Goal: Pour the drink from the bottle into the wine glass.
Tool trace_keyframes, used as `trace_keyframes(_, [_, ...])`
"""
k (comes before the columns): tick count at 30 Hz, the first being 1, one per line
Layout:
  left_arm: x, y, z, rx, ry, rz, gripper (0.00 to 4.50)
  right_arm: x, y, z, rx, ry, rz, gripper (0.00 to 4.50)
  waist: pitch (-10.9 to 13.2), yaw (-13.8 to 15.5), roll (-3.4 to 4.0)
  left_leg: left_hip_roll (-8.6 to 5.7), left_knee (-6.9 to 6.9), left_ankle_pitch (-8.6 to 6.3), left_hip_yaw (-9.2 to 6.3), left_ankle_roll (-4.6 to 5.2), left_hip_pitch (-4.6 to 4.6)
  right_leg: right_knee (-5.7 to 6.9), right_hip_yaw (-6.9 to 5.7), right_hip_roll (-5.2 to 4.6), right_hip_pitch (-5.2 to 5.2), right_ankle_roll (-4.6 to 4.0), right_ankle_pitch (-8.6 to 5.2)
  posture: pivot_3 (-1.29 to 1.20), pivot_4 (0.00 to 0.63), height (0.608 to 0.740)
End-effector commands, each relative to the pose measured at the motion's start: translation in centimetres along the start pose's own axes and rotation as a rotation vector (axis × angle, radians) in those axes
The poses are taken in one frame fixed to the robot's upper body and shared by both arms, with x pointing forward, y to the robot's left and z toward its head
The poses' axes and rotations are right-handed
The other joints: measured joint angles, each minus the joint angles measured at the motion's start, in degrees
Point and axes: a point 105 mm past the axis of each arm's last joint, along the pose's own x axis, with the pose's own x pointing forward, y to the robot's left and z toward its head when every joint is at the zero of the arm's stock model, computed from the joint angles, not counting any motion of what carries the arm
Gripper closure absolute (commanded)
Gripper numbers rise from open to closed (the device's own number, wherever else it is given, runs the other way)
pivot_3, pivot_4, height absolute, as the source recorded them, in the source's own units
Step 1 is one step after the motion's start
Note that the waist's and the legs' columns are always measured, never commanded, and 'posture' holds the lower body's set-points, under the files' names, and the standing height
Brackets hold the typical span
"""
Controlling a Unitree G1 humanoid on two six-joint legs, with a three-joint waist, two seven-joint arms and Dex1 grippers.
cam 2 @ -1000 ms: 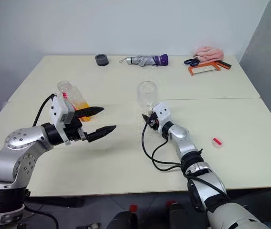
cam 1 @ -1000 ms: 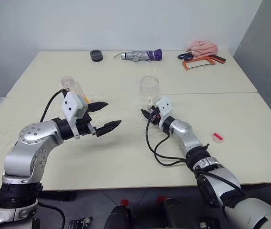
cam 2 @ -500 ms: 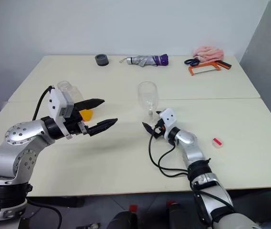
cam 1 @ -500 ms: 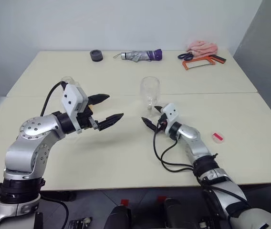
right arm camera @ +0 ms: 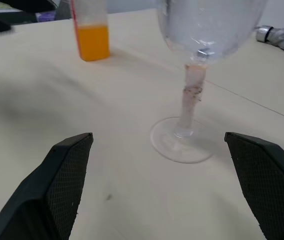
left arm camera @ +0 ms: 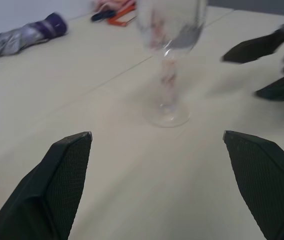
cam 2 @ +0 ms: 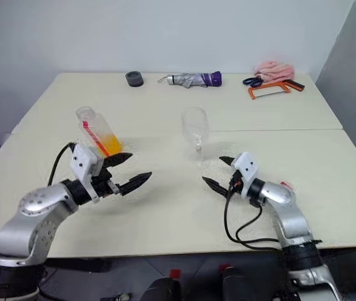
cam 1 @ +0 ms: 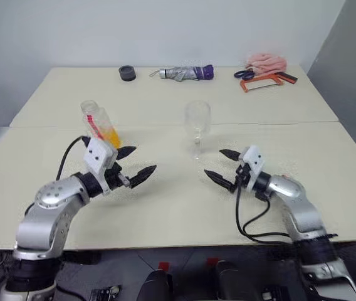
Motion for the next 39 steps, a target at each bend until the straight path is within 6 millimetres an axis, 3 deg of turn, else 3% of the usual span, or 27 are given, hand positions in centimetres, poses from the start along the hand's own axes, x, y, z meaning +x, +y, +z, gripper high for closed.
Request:
trace_keyframes(1, [-1.2, 2.0, -1.5, 0.021, 0.005, 0.183, 0.00, -0.5, 1.7, 3.0, -0.067, -0.071, 0.061, 0.01, 0.0, 0.2, -0.01, 0.01, 0.01, 0.00, -0.01, 0.00, -0.01, 0.00, -0.01, 0.01, 0.00, 0.00, 0.00, 0.00, 0.150, 0.740])
trace_keyframes(5, [-2.7, 4.8, -4.6, 0.003, 0.050, 0.454, 0.00, -0.8, 3.2, 3.9, -0.098, -0.090, 0.106, 0.01, 0.0, 0.9, -0.04, 0.01, 0.02, 0.00, -0.05, 0.00, 0.01, 0.00, -0.08, 0.01, 0.03, 0.01, 0.00, 0.00, 0.150, 0.740])
trace_keyframes(10, [-3.6, 6.9, -5.7, -0.017, 0.030, 0.606, 0.00, -1.1, 5.1, 4.0, -0.096, -0.080, 0.170, 0.01, 0.0, 1.9, -0.06, -0.04, 0.05, 0.00, -0.06, 0.00, 0.00, -0.02, -0.11, -0.04, 0.06, 0.01, 0.00, 0.00, 0.150, 0.740])
trace_keyframes(17, [-2.3, 9.4, -4.3, -0.024, -0.025, 0.637, 0.00, -0.8, 5.9, 4.2, -0.098, -0.082, 0.186, 0.01, 0.0, 2.1, -0.07, -0.13, 0.06, 0.00, -0.23, -0.01, 0.13, -0.29, -0.34, -0.04, 0.43, 0.01, 0.00, 0.00, 0.150, 0.740])
trace_keyframes(27, [-0.5, 11.5, -2.6, 0.006, -0.050, 0.574, 0.00, -0.2, 6.1, 4.8, -0.126, -0.092, 0.184, 0.01, 0.0, 2.0, -0.09, -0.17, 0.04, 0.01, -0.25, -0.02, 0.17, -0.45, -0.37, 0.01, 0.52, 0.02, 0.01, 0.00, 0.150, 0.740])
trace_keyframes(39, [1.5, 12.3, -1.9, 0.007, -0.049, 0.504, 0.00, 0.2, 6.3, 5.2, -0.139, -0.101, 0.194, 0.01, 0.0, 2.0, -0.10, -0.21, 0.04, 0.01, -0.25, -0.02, 0.17, -0.46, -0.39, 0.02, 0.54, 0.02, 0.01, 0.00, 0.150, 0.740])
